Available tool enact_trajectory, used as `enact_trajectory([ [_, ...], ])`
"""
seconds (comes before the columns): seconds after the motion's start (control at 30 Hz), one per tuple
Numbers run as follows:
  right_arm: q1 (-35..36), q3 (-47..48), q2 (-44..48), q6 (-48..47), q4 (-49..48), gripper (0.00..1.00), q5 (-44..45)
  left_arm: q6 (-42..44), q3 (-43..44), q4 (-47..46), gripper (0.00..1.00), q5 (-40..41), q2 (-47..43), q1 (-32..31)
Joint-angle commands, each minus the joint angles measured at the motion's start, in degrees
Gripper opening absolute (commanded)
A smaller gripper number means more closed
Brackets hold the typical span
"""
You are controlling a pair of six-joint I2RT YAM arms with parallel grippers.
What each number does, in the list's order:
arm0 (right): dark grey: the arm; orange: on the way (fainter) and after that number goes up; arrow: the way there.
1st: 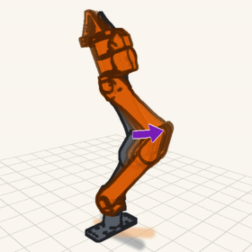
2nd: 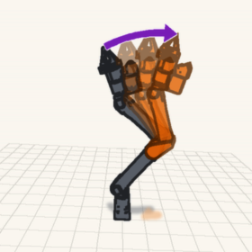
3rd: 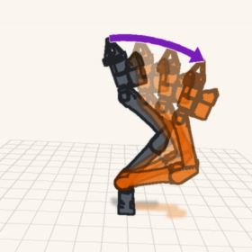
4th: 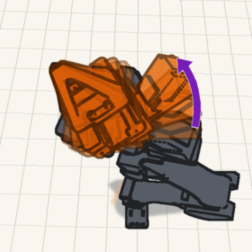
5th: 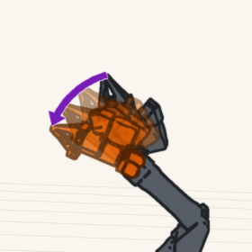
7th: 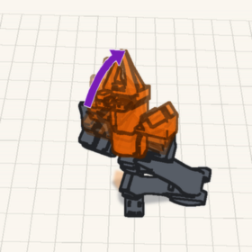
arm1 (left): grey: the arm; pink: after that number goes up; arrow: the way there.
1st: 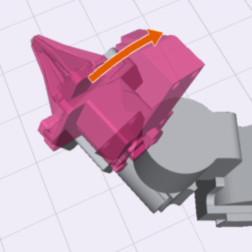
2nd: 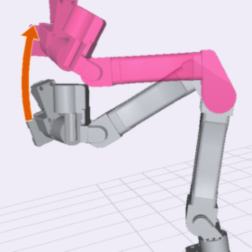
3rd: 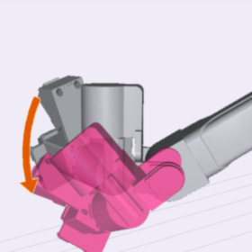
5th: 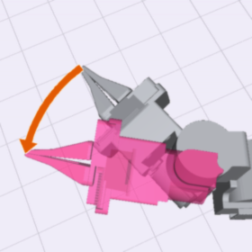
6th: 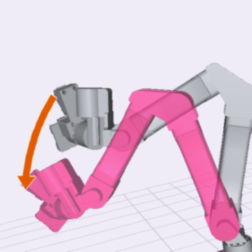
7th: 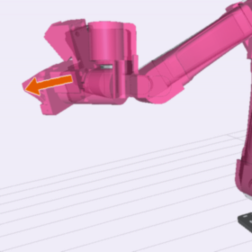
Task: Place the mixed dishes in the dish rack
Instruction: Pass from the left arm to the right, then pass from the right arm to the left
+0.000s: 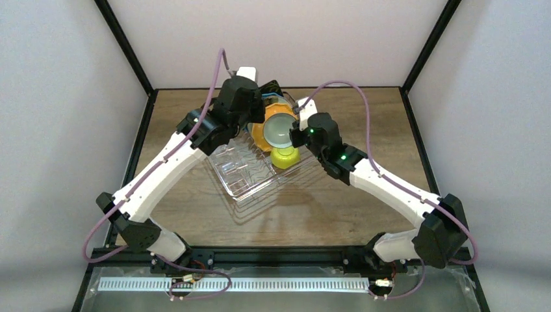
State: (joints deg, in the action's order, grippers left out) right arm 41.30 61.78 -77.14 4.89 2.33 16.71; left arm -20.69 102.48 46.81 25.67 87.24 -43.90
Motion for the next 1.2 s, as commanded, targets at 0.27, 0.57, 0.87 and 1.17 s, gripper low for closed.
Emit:
enact_trajectory([
  [0.27,0.2,-7.8,5.5,-17.7,-19.9,0.01,7.5,-15.2,10.0,8.0,0.77,-19.2,8.1,0.6],
  [0.57,0.2,-12.0,6.0,-26.4,-32.5,0.01,14.5,-34.4,4.4,8.9,0.77,-31.0,5.5,3.2],
  [0.87,0.3,-15.1,6.8,-29.5,-37.8,0.01,15.8,-57.9,-18.1,-10.1,0.81,-39.3,-8.2,10.6],
  [1.17,0.5,-16.4,6.1,-32.7,-41.7,0.01,15.5,-74.1,-20.7,-23.9,0.85,-46.0,-9.1,11.2],
])
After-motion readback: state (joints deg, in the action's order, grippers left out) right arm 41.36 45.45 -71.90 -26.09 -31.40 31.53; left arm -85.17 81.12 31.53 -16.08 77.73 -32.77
